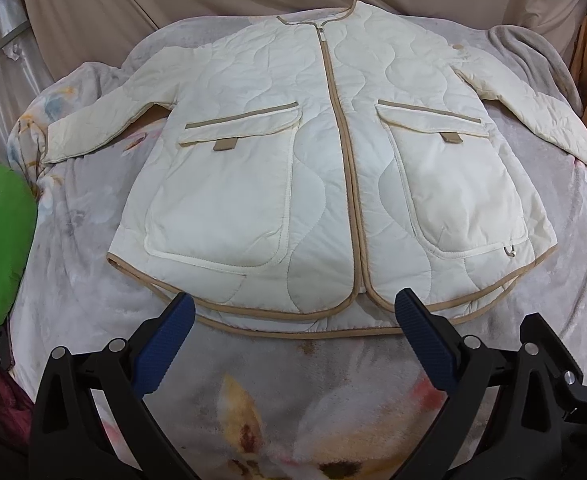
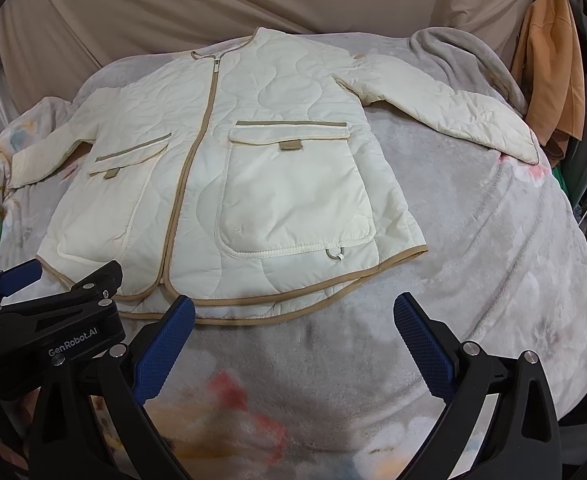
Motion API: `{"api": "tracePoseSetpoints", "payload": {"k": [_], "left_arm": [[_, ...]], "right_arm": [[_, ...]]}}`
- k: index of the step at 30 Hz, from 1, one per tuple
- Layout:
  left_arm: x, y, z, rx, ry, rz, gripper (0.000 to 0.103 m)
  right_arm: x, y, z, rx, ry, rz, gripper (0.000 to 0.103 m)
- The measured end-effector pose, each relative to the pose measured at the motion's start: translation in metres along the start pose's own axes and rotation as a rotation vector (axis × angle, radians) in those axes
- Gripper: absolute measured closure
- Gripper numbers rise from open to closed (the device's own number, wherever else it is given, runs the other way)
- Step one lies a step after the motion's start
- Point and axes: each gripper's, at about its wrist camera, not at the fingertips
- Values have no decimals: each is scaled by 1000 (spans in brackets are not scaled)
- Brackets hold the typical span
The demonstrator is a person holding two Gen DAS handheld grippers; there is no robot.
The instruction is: Fold large clothes
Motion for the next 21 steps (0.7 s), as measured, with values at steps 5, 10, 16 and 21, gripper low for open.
{"api": "tracePoseSetpoints", "payload": {"k": [5, 10, 16, 21], "left_arm": [[-1, -1, 1, 0, 1, 1, 5], [-1, -1, 1, -1, 0, 2, 5], [-2, -2, 1, -2, -1, 3, 5], [-2, -2, 0, -2, -1, 3, 5]], "right_arm": [[0, 0, 0, -1, -1, -2, 5], [1, 0, 0, -1, -1, -1, 5], [0, -2, -1, 1, -6, 1, 5], [1, -4, -2, 2, -11, 5, 5]]}}
Point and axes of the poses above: each gripper's, at about its wrist camera, not at the fingertips, and y roughly against the way its jaws point, z to its left, x to its underside, and after that the axes turned 12 degrees about x, right-handed
